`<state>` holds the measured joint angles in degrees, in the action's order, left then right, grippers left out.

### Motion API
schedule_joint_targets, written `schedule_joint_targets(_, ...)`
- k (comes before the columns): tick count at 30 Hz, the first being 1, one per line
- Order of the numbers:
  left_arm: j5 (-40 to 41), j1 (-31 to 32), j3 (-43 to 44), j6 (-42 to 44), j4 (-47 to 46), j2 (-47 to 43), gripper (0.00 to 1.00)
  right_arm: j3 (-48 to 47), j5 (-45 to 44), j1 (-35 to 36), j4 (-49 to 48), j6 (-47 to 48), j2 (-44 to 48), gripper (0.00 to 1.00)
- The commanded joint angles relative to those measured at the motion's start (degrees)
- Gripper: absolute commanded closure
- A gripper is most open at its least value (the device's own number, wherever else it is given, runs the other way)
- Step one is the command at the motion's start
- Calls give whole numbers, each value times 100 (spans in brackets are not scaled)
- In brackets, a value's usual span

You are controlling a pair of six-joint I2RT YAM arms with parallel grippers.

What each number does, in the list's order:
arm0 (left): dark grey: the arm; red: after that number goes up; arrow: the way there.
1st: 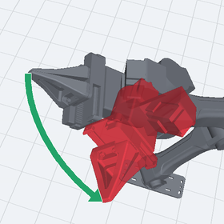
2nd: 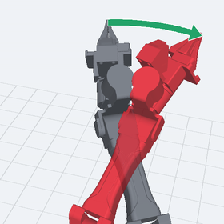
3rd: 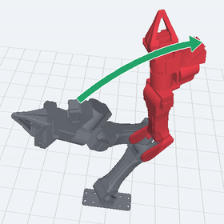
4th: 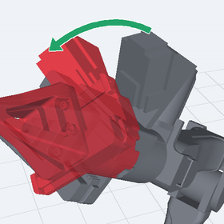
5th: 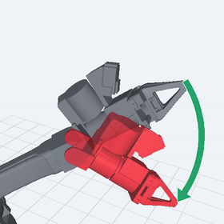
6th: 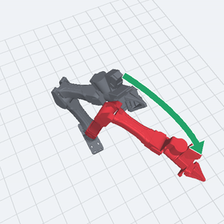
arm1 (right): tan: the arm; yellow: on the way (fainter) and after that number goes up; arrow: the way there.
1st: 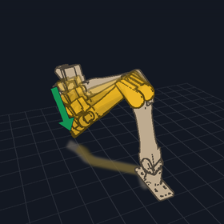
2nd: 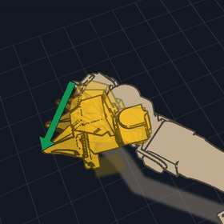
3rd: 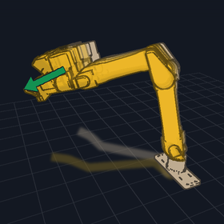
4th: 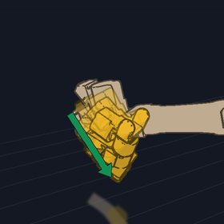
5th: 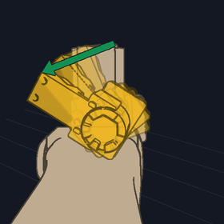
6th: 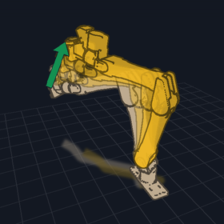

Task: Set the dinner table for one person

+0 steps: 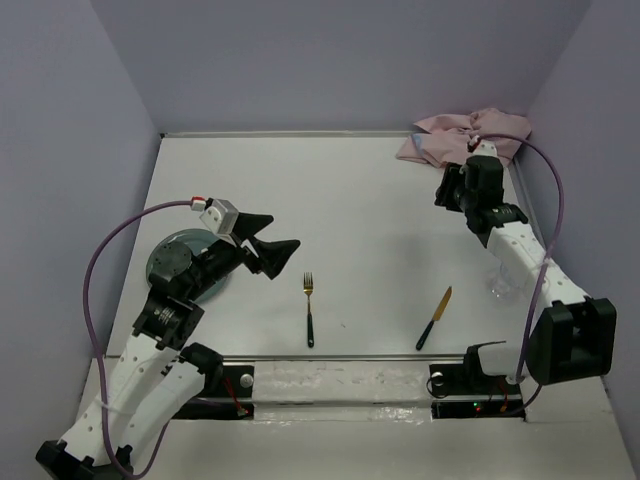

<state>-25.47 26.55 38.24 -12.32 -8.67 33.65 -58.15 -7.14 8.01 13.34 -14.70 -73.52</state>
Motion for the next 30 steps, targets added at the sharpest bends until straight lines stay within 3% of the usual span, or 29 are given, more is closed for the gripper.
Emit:
schedule_joint_targets(1,-98,44,123,107,-92,54,1,-714,-648,51,-315,503,-731,49)
schedule_joint_targets(7,25,70,105,159,-74,45,1,-1874,-825,-62,-289,854,-2172,36)
schedule_joint_targets(19,605,114,149,230,102,317,1,-4448,-1220,-484,10,2005,-4853,25)
schedule_joint_targets(23,596,114,149,265,120,458,1,-5503,-1712,-485,124,2576,-5697,22)
schedule_joint_targets(30,693,105,175,326,120,529,1,-6427,-1721,-485,142,3165,-6446,14)
